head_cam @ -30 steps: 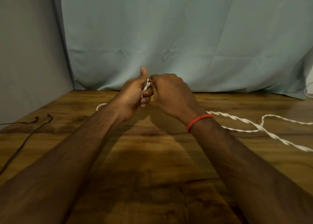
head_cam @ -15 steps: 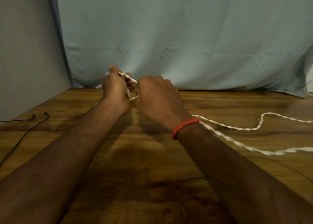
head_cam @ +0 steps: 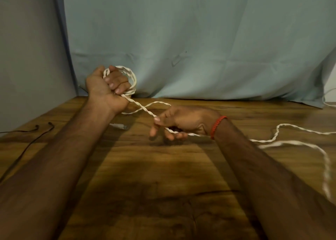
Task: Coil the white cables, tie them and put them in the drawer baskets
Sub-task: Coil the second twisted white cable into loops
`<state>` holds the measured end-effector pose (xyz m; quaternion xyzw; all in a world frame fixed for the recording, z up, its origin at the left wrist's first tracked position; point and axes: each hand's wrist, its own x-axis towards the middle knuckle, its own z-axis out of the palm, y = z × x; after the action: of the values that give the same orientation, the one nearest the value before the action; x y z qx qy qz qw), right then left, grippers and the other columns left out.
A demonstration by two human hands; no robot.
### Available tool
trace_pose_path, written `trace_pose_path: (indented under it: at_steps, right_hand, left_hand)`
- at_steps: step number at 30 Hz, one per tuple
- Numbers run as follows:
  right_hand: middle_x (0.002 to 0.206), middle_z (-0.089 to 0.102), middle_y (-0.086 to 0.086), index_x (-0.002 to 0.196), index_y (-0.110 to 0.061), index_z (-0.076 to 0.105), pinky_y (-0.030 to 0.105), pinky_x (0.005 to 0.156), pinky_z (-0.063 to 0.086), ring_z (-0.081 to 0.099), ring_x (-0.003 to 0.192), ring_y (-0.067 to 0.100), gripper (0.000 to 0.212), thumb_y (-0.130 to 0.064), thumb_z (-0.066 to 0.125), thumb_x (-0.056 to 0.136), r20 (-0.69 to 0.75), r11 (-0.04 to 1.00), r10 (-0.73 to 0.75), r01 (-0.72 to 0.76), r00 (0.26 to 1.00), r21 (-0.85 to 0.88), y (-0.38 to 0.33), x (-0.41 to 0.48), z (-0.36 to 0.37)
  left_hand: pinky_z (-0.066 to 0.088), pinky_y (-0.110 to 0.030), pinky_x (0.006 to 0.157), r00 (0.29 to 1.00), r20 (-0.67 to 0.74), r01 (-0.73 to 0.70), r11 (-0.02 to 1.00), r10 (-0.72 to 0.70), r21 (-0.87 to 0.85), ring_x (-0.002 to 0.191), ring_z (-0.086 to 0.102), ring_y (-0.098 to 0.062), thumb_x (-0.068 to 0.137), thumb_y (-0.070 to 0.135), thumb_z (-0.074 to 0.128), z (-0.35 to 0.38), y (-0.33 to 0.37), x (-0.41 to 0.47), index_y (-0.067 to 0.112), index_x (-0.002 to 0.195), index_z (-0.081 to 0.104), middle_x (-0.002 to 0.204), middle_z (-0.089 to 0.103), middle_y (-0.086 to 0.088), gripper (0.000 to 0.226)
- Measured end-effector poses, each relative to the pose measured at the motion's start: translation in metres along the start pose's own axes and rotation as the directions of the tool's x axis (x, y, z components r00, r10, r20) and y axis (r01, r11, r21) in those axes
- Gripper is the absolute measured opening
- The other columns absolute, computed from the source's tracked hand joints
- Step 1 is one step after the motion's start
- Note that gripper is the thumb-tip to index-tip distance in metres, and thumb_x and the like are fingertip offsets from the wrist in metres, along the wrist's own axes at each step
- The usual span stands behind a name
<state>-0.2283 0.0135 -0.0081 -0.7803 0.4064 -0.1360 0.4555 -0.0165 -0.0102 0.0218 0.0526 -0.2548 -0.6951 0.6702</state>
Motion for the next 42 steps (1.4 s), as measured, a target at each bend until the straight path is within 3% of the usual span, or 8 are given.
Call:
trace_pose_path:
  at_steps: [5, 8, 13, 21, 28, 31, 36, 42]
  right_hand:
    - [0.049, 0.046, -0.005, 0.083, -0.009, 0.074, 0.018, 0.039, 0.026, 0.033, 0.037, 0.007, 0.037, -0.035, 0.055, 0.102, -0.119, 0.901, 0.268, -0.293, 0.956, -0.321, 0.021, -0.016, -0.033]
    - [0.046, 0.04, -0.004, 0.061, -0.016, 0.071, 0.02, 0.04, 0.024, 0.03, 0.037, 0.01, 0.057, -0.057, 0.053, 0.096, -0.404, 0.894, 0.193, -0.33, 0.894, -0.304, 0.022, -0.023, -0.05]
    - [0.048, 0.029, -0.005, 0.065, -0.014, 0.058, 0.019, 0.043, 0.016, 0.02, 0.041, 0.009, 0.052, -0.057, 0.061, 0.092, -0.583, 0.974, 0.189, -0.076, 0.79, 0.213, 0.026, -0.025, -0.064]
    - [0.051, 0.053, -0.006, 0.08, -0.011, 0.063, 0.012, 0.033, 0.035, 0.046, 0.038, 0.002, 0.026, -0.025, 0.059, 0.101, -0.444, 0.691, 0.322, 0.113, 0.836, 0.714, 0.007, -0.01, -0.053]
    - [0.059, 0.062, 0.003, 0.097, 0.003, 0.072, 0.017, 0.038, 0.032, 0.044, 0.043, 0.007, 0.018, -0.006, 0.056, 0.095, -0.667, 0.832, 0.17, 0.257, 0.725, 0.491, -0.022, -0.001, -0.02]
    - [0.065, 0.069, 0.009, 0.081, -0.001, 0.074, 0.023, 0.045, 0.035, 0.051, 0.044, 0.011, 0.019, -0.012, 0.063, 0.092, -0.764, 0.964, -0.039, 0.227, 0.643, 0.142, -0.025, 0.01, -0.004]
    - [0.055, 0.067, -0.003, 0.072, -0.006, 0.073, 0.016, 0.054, 0.048, 0.063, 0.046, 0.002, 0.029, -0.017, 0.061, 0.097, -0.765, 0.95, -0.313, 0.175, 0.563, -0.259, -0.031, 0.013, 0.018]
    - [0.067, 0.073, 0.003, 0.082, -0.011, 0.074, 0.037, 0.072, 0.061, 0.071, 0.065, 0.014, 0.021, -0.018, 0.059, 0.094, -0.631, 0.907, -0.356, 0.095, 0.689, -0.409, -0.04, 0.008, 0.024]
  left_hand:
    - [0.021, -0.02, 0.032, 0.97, 0.226, 0.07, 0.994, -0.088, 0.086, 0.032, 0.029, -0.008, 0.097, 0.047, 0.043, -0.01, 0.015, -0.001, 0.015, 0.073, 0.05, 0.041, 0.033, 0.009, 0.041]
    - [0.023, -0.02, 0.032, 0.923, 0.324, 0.154, 0.971, -0.209, 0.185, 0.032, 0.027, -0.008, 0.092, 0.041, 0.047, -0.015, 0.011, 0.0, 0.015, 0.073, 0.051, 0.041, 0.033, 0.008, 0.032]
    - [0.021, -0.021, 0.034, 0.832, 0.399, 0.253, 0.904, -0.385, 0.345, 0.037, 0.021, -0.007, 0.095, 0.031, 0.05, -0.017, 0.007, 0.0, 0.016, 0.077, 0.054, 0.048, 0.023, 0.01, 0.024]
    - [0.01, -0.02, 0.033, 0.858, 0.197, 0.26, 0.732, -0.475, 0.63, 0.035, 0.012, -0.008, 0.097, 0.04, 0.042, -0.004, -0.018, -0.007, 0.019, 0.068, 0.052, 0.045, 0.018, 0.01, 0.037]
    - [0.015, -0.018, 0.033, 0.92, 0.071, 0.189, 0.595, -0.385, 0.781, 0.032, 0.022, -0.004, 0.098, 0.059, 0.036, -0.006, -0.041, -0.004, 0.012, 0.08, 0.055, 0.043, 0.027, 0.008, 0.054]
    - [0.016, -0.018, 0.036, 0.947, 0.038, 0.135, 0.502, -0.319, 0.854, 0.035, 0.021, -0.006, 0.097, 0.067, 0.028, -0.002, -0.053, -0.007, 0.014, 0.074, 0.056, 0.045, 0.029, 0.006, 0.064]
    - [0.022, -0.025, 0.046, 0.999, -0.001, -0.019, 0.423, 0.047, 0.906, 0.038, 0.035, -0.011, 0.106, 0.05, 0.038, 0.001, -0.063, -0.011, 0.018, 0.064, 0.049, 0.043, 0.043, 0.003, 0.054]
    - [0.032, -0.016, 0.035, 0.957, -0.09, -0.078, 0.545, 0.275, 0.835, 0.034, 0.048, -0.008, 0.106, 0.025, 0.045, 0.002, -0.069, -0.006, 0.013, 0.07, 0.051, 0.049, 0.052, 0.001, 0.039]
